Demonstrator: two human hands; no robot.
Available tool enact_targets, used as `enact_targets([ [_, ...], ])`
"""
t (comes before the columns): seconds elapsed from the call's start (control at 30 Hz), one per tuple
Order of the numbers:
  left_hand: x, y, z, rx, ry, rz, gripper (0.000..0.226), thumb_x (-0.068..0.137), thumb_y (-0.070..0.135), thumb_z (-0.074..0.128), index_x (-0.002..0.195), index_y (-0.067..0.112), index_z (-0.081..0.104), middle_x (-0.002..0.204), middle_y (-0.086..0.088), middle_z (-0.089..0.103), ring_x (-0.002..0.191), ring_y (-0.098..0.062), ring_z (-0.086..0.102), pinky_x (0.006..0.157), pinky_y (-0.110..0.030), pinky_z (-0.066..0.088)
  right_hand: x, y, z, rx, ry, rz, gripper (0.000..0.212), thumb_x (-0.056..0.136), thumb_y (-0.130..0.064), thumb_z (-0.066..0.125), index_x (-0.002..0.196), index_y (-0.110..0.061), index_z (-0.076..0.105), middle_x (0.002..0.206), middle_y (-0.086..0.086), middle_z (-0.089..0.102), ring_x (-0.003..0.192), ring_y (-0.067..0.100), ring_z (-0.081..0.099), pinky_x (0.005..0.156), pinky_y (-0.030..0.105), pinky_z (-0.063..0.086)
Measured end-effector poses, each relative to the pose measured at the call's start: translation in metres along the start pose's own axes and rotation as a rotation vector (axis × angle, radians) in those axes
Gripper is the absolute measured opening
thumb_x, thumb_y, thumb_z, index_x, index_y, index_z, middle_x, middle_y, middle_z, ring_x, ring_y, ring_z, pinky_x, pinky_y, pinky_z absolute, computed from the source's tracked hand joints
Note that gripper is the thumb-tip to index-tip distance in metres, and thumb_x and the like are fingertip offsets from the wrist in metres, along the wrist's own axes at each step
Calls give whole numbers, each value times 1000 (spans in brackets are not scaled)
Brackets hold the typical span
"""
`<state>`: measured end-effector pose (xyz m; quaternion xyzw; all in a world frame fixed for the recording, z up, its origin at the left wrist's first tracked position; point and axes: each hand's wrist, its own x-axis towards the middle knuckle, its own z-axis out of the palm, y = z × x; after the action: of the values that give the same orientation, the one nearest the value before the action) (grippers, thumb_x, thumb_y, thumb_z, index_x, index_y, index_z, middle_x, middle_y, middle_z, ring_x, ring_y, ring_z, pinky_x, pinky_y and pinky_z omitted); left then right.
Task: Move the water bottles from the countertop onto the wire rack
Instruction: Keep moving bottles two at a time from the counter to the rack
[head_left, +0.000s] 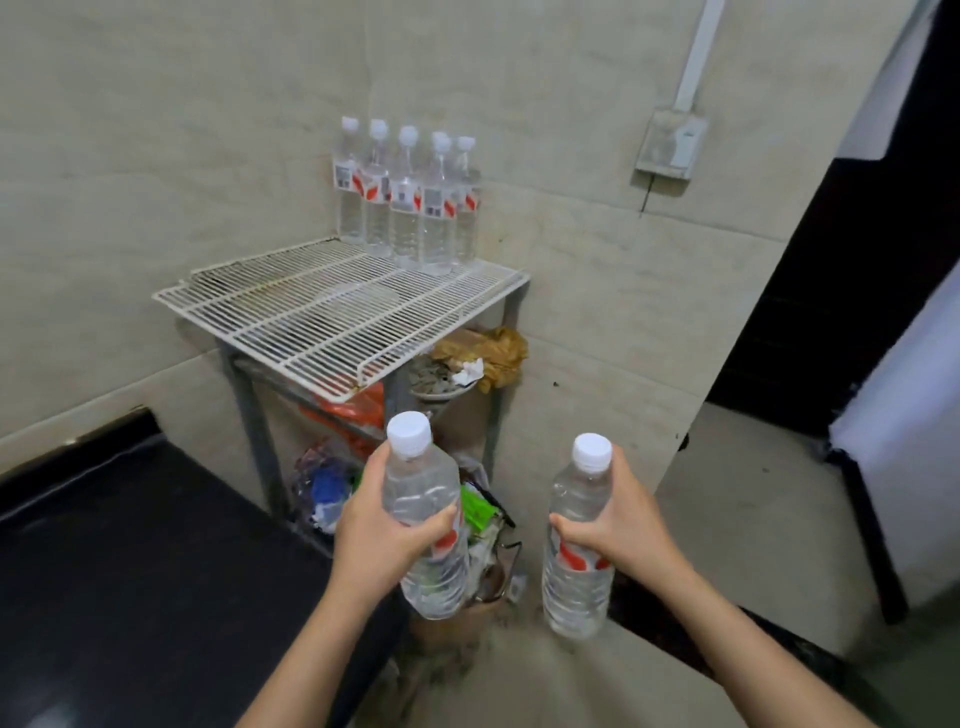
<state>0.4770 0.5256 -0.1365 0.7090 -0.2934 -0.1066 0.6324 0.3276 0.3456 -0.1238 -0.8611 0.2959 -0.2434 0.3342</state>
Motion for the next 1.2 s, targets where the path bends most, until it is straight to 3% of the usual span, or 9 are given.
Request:
enact_targets([
  [0.17,52,28,59,44,146,109,66,58,27,83,107,49,44,105,25,57,100,-3,58,83,-27,43,90,21,-46,60,-5,-143,66,57,-32,79,108,-32,37,98,-9,56,91,14,57,74,26,42],
  [0.3,83,63,85,76,309,166,67,59,22,83,112,38,45,99,35,55,94,16,53,79,-22,41,153,17,-80,87,0,-264,64,55,-32,80,99,-35,33,96,-7,56,89,16,58,73,30,45],
  [0.37,97,77,90,133,357,186,65,61,19,81,111,37,45,100,29,56,95,6,56,80,-26,42,182,13,-90,114,-8,-309,63,54,-33,80,97,-33,34,94,-7,57,89,18,60,75,35,49],
  [0.47,115,94,91,208,380,201,64,62,16,79,114,32,47,104,13,59,99,-11,57,83,-31,43,219,7,-93,147,-15,-383,64,53,-35,79,97,-32,34,95,-7,56,90,18,59,77,36,50],
  [0.57,138,107,84,239,412,226,63,61,18,79,114,31,48,102,17,61,95,-2,58,77,-27,47,255,-2,-86,208,-59,-437,65,52,-37,78,98,-37,33,91,-17,54,82,5,56,71,26,47],
  [0.67,169,115,76,252,440,246,62,60,19,80,111,34,48,100,19,60,94,-1,58,75,-32,51,294,-17,-74,293,-87,-464,64,48,-41,77,96,-41,34,86,-26,50,77,-6,53,64,14,41],
  [0.9,279,111,62,261,438,297,68,58,30,78,119,26,47,104,7,63,94,-13,62,78,-37,54,391,-50,-49,362,-23,-538,70,52,-37,79,109,-35,38,94,-22,53,89,8,58,77,27,47],
  [1.1,369,91,77,258,401,333,64,56,41,75,111,38,42,98,23,56,93,-2,58,73,-23,50,466,-53,-31,363,108,-518,66,54,-31,81,103,-35,37,85,-24,51,83,10,56,74,30,46],
  [1.2,400,79,95,241,374,323,66,56,44,73,113,38,42,104,20,57,97,-3,57,76,-24,49,494,-51,-23,397,139,-475,66,49,-39,78,101,-33,38,87,-17,54,83,13,57,73,28,43],
])
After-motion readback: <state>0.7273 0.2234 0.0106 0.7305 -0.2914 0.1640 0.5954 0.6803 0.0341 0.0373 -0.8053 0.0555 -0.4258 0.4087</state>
